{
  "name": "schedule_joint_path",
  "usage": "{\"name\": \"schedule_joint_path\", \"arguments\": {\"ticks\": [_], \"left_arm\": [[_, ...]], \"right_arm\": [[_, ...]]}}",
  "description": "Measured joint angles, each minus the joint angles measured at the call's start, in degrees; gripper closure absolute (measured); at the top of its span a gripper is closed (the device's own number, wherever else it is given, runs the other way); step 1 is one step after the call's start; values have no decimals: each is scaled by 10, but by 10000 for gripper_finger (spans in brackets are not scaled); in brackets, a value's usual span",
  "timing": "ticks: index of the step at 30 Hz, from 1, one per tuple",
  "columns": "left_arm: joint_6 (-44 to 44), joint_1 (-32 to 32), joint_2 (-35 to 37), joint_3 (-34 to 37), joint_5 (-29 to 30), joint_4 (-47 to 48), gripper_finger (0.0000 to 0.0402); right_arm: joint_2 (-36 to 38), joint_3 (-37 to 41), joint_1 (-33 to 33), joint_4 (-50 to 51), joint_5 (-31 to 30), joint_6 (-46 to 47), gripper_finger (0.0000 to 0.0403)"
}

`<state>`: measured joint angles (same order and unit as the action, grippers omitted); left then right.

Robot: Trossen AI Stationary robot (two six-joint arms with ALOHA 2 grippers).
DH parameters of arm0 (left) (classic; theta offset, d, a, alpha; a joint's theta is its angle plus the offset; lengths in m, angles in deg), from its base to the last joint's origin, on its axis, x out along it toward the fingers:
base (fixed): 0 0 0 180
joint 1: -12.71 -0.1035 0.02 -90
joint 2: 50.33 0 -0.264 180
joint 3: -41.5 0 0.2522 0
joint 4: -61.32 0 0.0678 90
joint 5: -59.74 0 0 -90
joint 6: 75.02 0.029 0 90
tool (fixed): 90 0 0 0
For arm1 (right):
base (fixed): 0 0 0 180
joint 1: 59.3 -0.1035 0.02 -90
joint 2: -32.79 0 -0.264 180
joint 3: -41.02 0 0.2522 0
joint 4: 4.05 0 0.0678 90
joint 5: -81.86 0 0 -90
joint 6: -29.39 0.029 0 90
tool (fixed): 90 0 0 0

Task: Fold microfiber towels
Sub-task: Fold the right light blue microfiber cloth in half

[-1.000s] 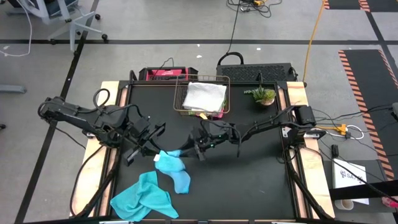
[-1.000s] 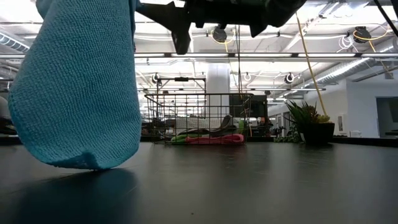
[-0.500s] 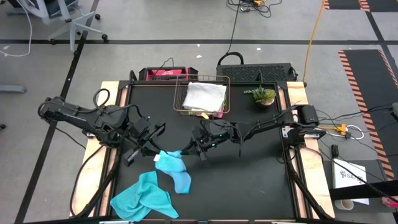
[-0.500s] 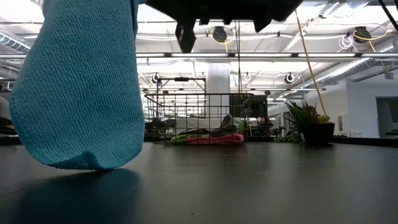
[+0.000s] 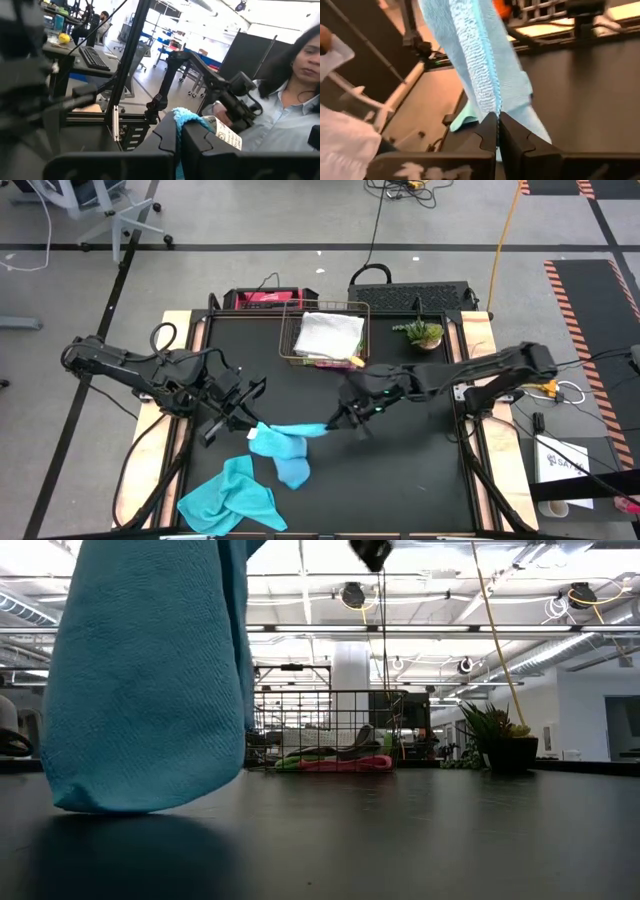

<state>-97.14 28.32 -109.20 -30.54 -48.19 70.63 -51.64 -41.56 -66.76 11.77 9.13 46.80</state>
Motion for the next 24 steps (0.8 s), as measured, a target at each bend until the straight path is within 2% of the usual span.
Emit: {"name": "schedule_joint_path", "arguments": {"ticks": [6, 10, 15, 19, 24], "left_arm": [[-8, 0, 0, 0, -14, -1, 398], [8, -4, 0, 0, 40, -24, 386], [62, -31, 0, 0, 73, -110, 381], [65, -57, 0, 0, 77, -157, 383], [-1, -58, -5, 0, 49, -118, 397]], "right_arm": [[83, 0, -25, 74, -86, -21, 403], [145, 0, -22, 80, -162, -62, 403], [211, 0, -7, 81, -278, -116, 403], [243, 0, 3, 79, -294, -117, 403], [247, 0, -26, 89, -290, -80, 403]]}}
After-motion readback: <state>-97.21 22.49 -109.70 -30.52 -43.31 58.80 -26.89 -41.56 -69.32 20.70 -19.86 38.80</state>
